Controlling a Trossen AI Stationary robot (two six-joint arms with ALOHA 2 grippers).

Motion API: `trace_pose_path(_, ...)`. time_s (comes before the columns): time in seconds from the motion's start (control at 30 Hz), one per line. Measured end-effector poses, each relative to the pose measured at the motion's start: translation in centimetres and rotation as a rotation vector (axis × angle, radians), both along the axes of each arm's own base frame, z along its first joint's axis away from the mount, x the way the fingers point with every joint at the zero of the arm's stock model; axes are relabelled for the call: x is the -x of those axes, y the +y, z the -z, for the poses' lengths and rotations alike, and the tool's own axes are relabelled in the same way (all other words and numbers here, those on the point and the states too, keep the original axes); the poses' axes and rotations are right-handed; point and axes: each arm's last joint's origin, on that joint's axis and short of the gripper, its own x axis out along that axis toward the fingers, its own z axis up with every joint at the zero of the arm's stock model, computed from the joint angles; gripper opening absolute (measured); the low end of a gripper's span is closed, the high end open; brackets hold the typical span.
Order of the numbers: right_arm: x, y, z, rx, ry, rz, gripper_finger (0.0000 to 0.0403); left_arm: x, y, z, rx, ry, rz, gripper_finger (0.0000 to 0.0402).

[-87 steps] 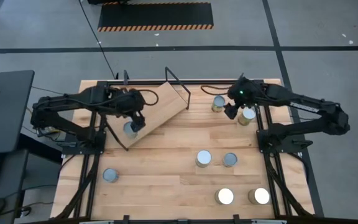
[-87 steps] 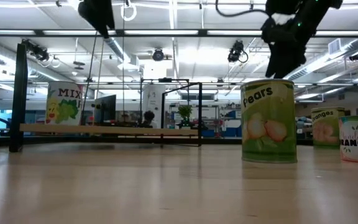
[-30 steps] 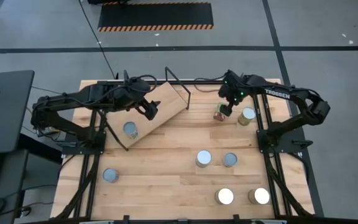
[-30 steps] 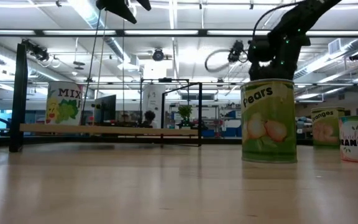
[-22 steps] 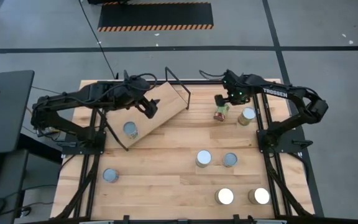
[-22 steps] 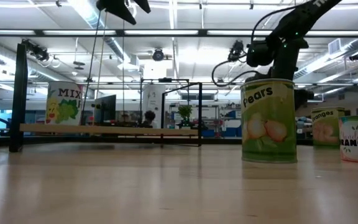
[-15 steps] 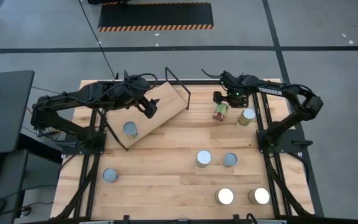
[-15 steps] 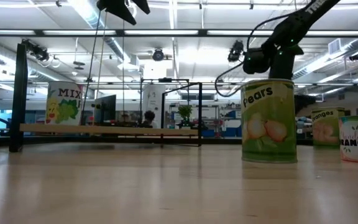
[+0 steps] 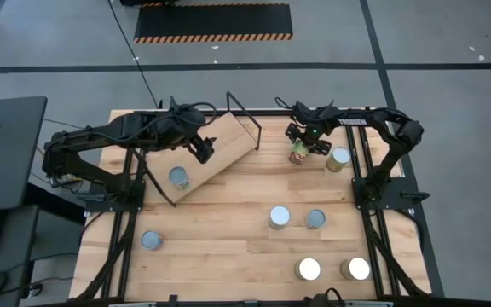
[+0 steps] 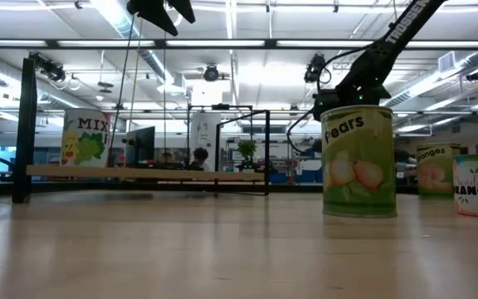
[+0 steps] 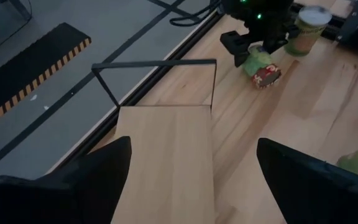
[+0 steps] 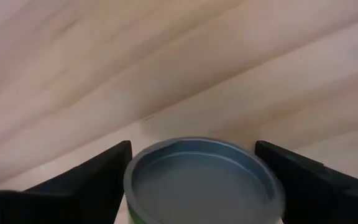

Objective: Pick and place cans onto a shelf
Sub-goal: Put the canned spaghetti sauce on the shelf

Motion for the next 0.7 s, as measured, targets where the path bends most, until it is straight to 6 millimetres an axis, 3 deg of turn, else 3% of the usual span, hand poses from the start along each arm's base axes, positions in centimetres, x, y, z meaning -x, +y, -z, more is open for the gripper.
trace_pose_path(0.23, -0.6, 0.6, -0.7, 0.052, -0.014, -0.005, 0.0295, 0.0, 0.0, 0.0, -0.001, 0.005, -0.003, 0.0355)
trace_pose_path(0.37, -0.8, 1.2, -2.0, 0.135, -0.02, -0.086, 0.029, 0.3, 0.1, 0.0, -0.015, 0.032, 0.031, 0.0355)
trace_pose_path(0.5, -0.8, 2.7, -4.6, 0.266, -0.028, -0.187, 0.0298, 1.6, 0.6, -0.9, 0.007, 0.002, 0.065, 0.0355)
trace_pose_path(0.7, -0.7, 6.4, -10.2, 0.588, -0.102, -0.342, 0.0292, 4.4, 1.1, -2.8, 0.01, -0.097, 0.096, 0.0355)
